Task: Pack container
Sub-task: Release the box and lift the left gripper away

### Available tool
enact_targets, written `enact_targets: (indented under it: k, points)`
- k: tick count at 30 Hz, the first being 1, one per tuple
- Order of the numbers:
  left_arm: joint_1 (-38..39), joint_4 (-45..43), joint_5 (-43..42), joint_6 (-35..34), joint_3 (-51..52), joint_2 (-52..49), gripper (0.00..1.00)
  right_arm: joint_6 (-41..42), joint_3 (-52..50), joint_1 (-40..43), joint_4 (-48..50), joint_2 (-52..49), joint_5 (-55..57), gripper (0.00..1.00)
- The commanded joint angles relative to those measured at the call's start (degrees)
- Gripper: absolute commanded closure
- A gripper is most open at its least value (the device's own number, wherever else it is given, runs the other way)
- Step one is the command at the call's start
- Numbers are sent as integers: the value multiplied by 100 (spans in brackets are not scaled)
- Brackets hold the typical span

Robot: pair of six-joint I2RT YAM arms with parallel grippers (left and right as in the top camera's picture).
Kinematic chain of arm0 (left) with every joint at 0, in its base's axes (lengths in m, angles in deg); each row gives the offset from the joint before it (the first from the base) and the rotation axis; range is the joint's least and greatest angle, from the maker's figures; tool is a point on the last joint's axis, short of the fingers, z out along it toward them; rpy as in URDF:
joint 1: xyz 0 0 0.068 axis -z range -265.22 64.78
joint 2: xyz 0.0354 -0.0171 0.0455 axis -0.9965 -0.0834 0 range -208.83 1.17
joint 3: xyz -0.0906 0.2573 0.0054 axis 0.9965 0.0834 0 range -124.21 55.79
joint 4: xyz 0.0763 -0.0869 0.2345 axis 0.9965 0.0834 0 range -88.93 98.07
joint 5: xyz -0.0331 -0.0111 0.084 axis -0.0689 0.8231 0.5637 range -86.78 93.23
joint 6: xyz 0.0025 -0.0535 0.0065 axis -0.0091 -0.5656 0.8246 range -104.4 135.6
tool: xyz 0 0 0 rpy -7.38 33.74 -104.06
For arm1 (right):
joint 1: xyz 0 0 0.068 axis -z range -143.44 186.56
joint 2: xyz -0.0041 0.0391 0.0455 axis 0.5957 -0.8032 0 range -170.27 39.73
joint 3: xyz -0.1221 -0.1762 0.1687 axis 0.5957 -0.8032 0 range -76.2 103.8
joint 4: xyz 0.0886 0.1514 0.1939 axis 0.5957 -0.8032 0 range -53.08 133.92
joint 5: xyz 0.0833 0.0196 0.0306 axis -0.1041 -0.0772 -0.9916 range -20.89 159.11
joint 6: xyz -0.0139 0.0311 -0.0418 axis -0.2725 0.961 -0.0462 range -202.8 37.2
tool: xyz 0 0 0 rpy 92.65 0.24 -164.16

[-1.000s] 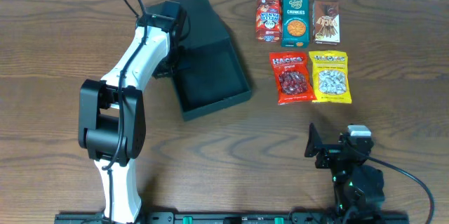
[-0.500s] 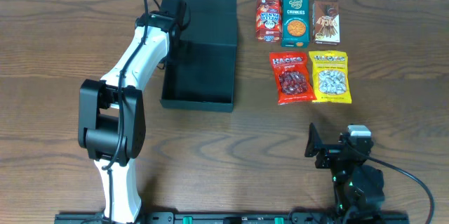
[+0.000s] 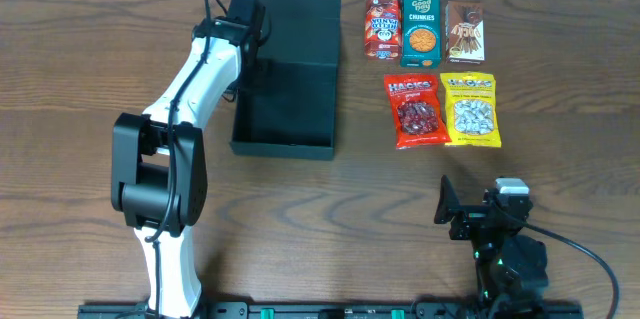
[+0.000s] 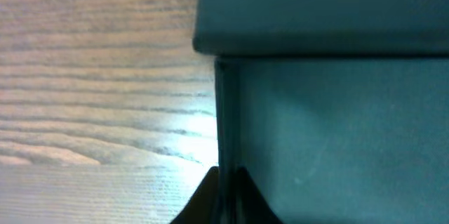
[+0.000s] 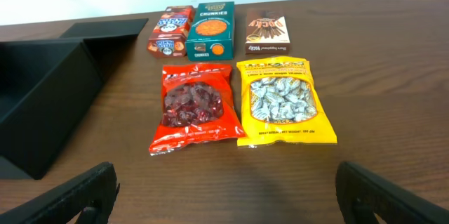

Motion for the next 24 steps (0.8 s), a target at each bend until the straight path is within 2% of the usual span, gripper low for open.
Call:
enact_targets:
  k: [1, 13, 14, 15, 21, 22, 24]
  points:
    - [-13, 79, -140, -413, -7, -98, 94, -61, -37, 46, 7, 28, -20, 1]
    - [-13, 227, -142, -1143, -4, -98, 94, -61, -37, 48, 7, 28, -20, 1]
    - [-13, 221, -136, -1152, -4, -98, 83, -61, -37, 46, 7, 28, -20, 1]
    - [-13, 216, -131, -1152, -4, -98, 53, -61, -37, 46, 9, 28, -20, 1]
    - [-13, 348, -164, -1154, -92, -63, 40, -61, -37, 48, 7, 28, -20, 1]
    - [-13, 396, -205, -1156, -144, -28, 35, -61, -37, 46, 7, 28, -20, 1]
    - [-13, 442, -278, -1152, -282, 107, 14, -61, -37, 48, 7, 28, -20, 1]
